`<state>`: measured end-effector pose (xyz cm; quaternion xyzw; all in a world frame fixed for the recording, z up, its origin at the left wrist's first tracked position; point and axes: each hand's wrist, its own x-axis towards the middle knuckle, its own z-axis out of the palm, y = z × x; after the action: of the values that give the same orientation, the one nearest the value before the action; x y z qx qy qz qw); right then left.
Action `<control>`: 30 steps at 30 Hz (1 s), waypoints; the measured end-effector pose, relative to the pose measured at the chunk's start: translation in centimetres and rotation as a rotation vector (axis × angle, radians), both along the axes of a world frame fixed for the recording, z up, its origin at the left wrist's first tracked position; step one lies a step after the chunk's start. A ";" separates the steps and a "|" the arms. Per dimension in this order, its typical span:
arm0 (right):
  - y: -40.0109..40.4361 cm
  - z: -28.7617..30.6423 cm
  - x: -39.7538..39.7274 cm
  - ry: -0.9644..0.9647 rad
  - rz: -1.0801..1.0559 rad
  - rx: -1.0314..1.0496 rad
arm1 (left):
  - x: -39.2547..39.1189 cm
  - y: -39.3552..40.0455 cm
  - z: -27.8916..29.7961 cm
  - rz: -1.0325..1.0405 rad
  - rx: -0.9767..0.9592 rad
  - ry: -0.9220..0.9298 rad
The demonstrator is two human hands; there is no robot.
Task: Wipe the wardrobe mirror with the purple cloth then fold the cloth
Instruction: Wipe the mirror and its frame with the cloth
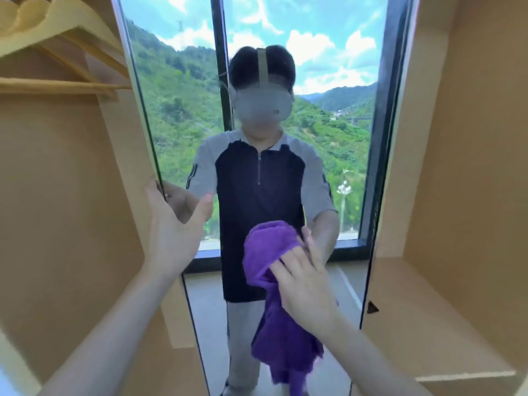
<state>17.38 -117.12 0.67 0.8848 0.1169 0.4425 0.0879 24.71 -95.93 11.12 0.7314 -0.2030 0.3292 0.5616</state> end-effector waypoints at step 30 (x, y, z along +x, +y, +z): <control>-9.9 10.3 -1.5 -0.365 -0.115 0.383 | -2.3 0.3 -7.6 0.003 0.026 0.349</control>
<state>15.85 -126.98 10.97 0.7959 -0.0374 0.6032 -0.0366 22.38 -95.65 3.57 0.7851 -0.1055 0.1955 0.5781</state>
